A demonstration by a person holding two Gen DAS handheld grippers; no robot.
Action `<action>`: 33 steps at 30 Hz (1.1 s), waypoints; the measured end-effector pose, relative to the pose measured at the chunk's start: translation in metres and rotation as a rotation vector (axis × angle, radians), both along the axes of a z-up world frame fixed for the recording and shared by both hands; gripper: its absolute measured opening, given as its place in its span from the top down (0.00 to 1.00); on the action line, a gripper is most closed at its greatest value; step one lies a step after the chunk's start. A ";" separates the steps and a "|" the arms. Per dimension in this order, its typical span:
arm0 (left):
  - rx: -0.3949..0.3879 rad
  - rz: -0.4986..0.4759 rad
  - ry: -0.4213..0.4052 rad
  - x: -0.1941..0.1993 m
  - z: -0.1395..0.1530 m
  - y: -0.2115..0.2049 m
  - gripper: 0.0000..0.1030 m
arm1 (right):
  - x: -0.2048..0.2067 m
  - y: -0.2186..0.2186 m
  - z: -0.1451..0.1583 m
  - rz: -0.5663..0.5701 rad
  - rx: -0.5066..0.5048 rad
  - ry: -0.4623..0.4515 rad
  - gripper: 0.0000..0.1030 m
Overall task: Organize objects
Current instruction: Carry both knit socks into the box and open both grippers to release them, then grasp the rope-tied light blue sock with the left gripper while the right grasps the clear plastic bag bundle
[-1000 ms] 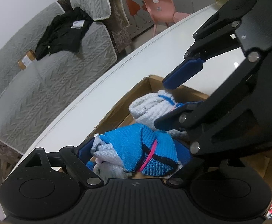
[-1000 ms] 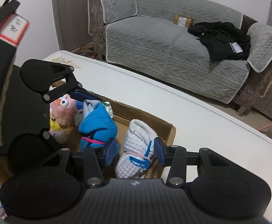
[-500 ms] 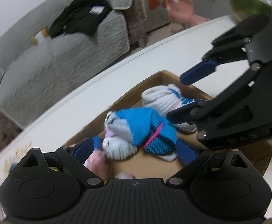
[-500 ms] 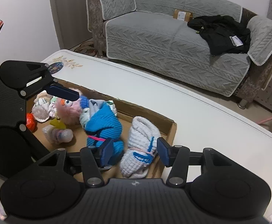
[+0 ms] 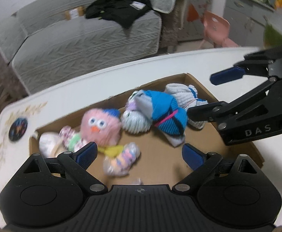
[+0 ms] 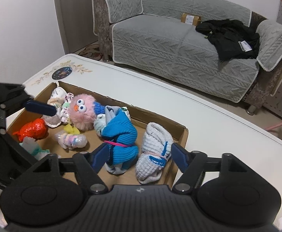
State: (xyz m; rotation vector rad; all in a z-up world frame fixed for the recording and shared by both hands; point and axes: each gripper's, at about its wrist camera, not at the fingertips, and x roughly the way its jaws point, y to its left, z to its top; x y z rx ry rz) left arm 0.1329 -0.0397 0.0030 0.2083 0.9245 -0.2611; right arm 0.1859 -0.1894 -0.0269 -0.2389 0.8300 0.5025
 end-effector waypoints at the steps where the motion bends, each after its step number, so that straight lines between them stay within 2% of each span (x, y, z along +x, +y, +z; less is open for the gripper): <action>1: -0.016 0.025 0.002 -0.006 0.002 0.005 0.06 | -0.003 -0.001 0.002 -0.001 0.006 -0.003 0.30; 6: -0.091 0.113 -0.002 -0.043 0.014 0.027 0.06 | -0.023 -0.002 0.004 -0.006 0.028 -0.007 0.22; 11: -0.163 0.170 -0.087 -0.100 0.026 0.050 0.03 | -0.064 -0.011 0.015 -0.016 0.091 -0.052 0.13; 13: -0.187 0.194 -0.131 -0.131 0.028 0.059 0.01 | -0.090 -0.019 0.020 -0.021 0.132 -0.092 0.04; 16: -0.212 0.245 -0.154 -0.179 0.015 0.067 0.01 | -0.135 -0.032 0.021 -0.028 0.213 -0.147 0.01; 18: -0.230 0.260 -0.141 -0.209 0.004 0.066 0.01 | -0.160 -0.038 0.012 -0.030 0.257 -0.138 0.01; 21: -0.249 0.259 -0.122 -0.247 -0.016 0.053 0.01 | -0.192 -0.036 -0.007 -0.029 0.270 -0.134 0.01; 26: -0.249 0.200 -0.076 -0.265 -0.044 0.022 0.01 | -0.196 -0.028 -0.029 -0.036 0.284 -0.026 0.01; 30: -0.196 0.166 -0.077 -0.263 -0.064 0.004 0.01 | -0.190 -0.018 -0.037 -0.044 0.270 0.005 0.01; 33: -0.174 0.184 -0.081 -0.259 -0.070 0.007 0.01 | -0.182 -0.004 -0.042 -0.033 0.250 0.027 0.05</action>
